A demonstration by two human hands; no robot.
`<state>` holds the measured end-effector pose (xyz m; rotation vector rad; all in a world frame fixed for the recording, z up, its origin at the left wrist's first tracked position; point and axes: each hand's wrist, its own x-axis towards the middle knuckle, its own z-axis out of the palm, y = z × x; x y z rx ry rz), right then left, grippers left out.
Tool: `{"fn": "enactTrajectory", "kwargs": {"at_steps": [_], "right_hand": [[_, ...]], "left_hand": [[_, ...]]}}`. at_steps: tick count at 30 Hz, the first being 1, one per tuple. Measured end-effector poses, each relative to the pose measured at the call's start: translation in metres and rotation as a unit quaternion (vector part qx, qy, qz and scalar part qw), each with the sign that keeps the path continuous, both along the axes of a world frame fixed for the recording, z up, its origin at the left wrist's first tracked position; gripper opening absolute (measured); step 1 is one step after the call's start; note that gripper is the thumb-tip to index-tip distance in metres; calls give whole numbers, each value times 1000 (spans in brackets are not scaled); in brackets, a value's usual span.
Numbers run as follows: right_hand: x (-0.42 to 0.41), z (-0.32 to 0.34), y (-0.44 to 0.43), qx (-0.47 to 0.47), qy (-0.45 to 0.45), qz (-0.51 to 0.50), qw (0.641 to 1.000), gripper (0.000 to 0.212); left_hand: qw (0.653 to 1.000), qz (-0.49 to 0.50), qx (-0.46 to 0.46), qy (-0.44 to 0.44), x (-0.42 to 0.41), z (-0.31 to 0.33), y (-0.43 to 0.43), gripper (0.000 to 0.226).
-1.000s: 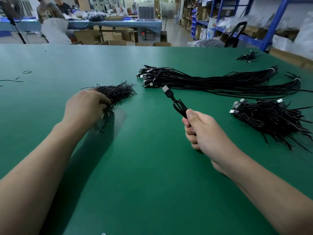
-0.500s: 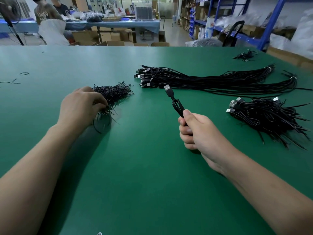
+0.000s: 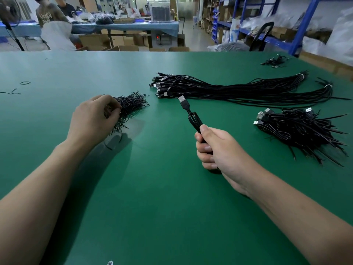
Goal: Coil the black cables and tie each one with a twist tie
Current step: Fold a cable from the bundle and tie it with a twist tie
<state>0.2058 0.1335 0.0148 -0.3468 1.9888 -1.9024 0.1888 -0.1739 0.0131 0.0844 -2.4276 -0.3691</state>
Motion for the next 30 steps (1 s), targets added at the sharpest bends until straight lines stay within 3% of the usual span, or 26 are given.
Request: {"fn": "enactTrajectory", "kwargs": {"at_steps": [8, 13, 15, 18, 22, 26, 30], "right_hand": [[-1, -4, -1, -18, 5, 10, 1000, 32], [-2, -5, -1, -15, 5, 7, 1000, 34], [-2, -5, -1, -13, 17, 1, 1000, 34], [-1, -5, -1, -16, 44, -14, 999, 35], [-2, -6, -3, -31, 53, -48, 997, 37], [-4, -7, -4, -26, 43, -62, 997, 38], [-4, -9, -6, -3, 42, -48, 998, 36]], "left_hand": [[998, 26, 29, 57, 2, 1, 2, 8], [988, -14, 36, 151, 5, 8, 16, 6], [981, -57, 99, 157, 8, 12, 34, 3], [950, -206, 220, 80, 17, 15, 84, 4], [912, -342, 224, -22, 29, 9, 142, 4], [879, -354, 312, -74, 32, -1, 149, 7], [887, -344, 297, -81, 36, -4, 144, 25]]}}
